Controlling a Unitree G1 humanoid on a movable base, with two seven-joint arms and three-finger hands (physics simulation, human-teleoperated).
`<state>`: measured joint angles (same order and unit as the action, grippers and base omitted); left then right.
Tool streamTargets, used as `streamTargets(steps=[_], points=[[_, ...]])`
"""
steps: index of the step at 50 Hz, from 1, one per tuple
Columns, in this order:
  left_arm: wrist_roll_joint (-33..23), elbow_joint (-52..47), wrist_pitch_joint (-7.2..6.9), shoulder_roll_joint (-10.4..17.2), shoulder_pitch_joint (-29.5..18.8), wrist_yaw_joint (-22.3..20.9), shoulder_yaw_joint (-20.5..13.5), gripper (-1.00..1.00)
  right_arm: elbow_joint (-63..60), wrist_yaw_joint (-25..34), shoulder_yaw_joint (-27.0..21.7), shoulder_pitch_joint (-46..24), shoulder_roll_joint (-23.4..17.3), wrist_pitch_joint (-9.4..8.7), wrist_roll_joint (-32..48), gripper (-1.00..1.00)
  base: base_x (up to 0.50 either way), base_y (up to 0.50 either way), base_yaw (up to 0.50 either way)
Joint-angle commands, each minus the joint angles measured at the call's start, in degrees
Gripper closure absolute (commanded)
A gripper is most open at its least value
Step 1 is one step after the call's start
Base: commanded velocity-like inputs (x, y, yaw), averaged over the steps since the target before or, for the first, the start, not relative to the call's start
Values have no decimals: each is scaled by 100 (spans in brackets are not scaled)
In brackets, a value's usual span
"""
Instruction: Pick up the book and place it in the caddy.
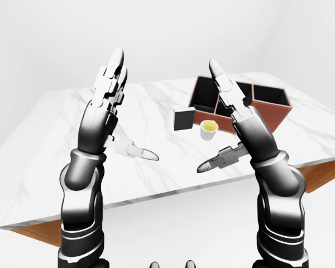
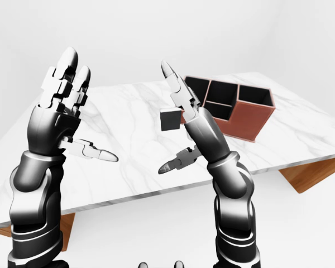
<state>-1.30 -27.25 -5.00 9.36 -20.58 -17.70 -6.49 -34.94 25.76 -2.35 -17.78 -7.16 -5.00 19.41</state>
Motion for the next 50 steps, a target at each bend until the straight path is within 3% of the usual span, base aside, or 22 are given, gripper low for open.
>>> streamTargets(steps=[1, 40, 50], points=[[-45, 17, 0, -6, 30, -14, 10, -100, 33, -20, 18, 44, 18, 0, -18, -100, 14, -2, 0], [-160, -8, 0, -36, 15, -75, 43, -100, 50, -47, -13, 116, 16, 0, -83, -100, 14, -2, 0], [-199, 588, 0, 99, -297, 168, -126, -100, 18, -39, -26, 123, 14, 0, -95, -100, 14, -2, 0]])
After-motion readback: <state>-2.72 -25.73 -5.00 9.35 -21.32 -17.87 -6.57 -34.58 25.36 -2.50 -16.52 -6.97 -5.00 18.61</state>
